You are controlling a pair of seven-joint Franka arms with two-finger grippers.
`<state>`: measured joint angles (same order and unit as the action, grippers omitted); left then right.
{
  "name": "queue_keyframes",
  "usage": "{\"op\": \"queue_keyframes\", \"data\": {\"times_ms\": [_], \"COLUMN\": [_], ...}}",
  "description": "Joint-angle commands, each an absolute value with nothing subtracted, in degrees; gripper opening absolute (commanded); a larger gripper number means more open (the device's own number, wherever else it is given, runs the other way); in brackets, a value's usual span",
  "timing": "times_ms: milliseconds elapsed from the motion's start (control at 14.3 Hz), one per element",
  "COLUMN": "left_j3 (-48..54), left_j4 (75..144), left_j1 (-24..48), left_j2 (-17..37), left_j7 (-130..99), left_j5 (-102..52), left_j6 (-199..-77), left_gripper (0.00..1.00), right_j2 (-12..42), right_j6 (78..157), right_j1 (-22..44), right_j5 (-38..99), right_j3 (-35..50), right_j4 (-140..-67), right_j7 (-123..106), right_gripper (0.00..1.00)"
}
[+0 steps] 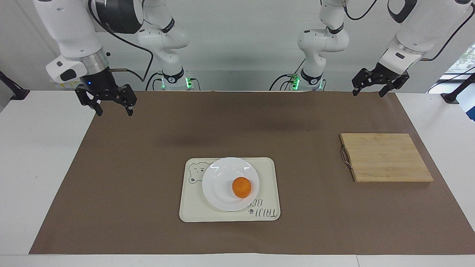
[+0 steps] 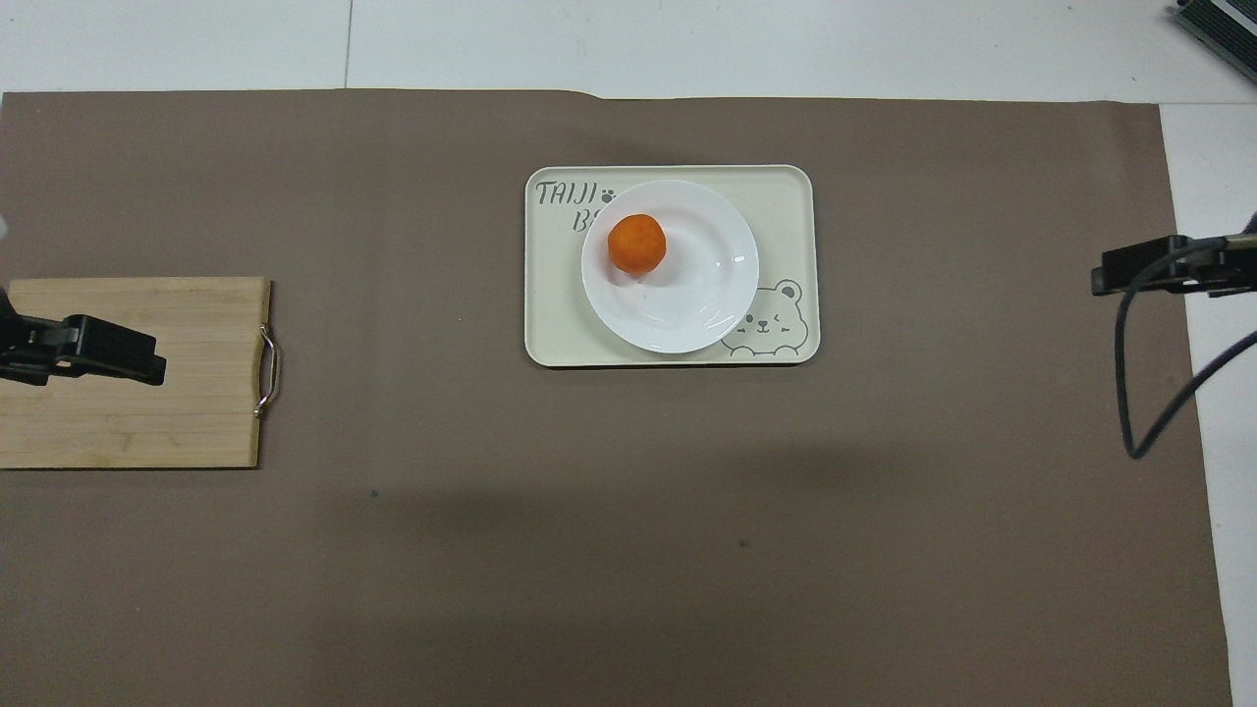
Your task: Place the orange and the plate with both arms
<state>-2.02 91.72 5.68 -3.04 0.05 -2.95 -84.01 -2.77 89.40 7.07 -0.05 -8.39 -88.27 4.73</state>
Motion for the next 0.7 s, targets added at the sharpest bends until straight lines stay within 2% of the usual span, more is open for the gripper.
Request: {"op": "queue_keyframes", "data": {"times_ms": [0, 631], "left_j3": [-1.4, -1.4], "left_j4": [90.7, 90.7], "left_j1": [5.0, 5.0], "left_j2": [-2.6, -2.6], "left_j7": [0.2, 0.2], "left_j5": [-1.8, -1.9], "left_j6": [-84.1, -84.1], "left_gripper": [1.00, 1.00], "right_j2": [-4.1, -4.5], "right_j6": [89.3, 85.2], "right_j1": [6.7, 7.1], "right_j5": [-0.7, -1.8], "right_j3": [-7.8, -7.2], "right_j4": [-91.2, -88.4], "right_j7": [6.4, 3.1], "right_gripper": [1.00, 1.00]}}
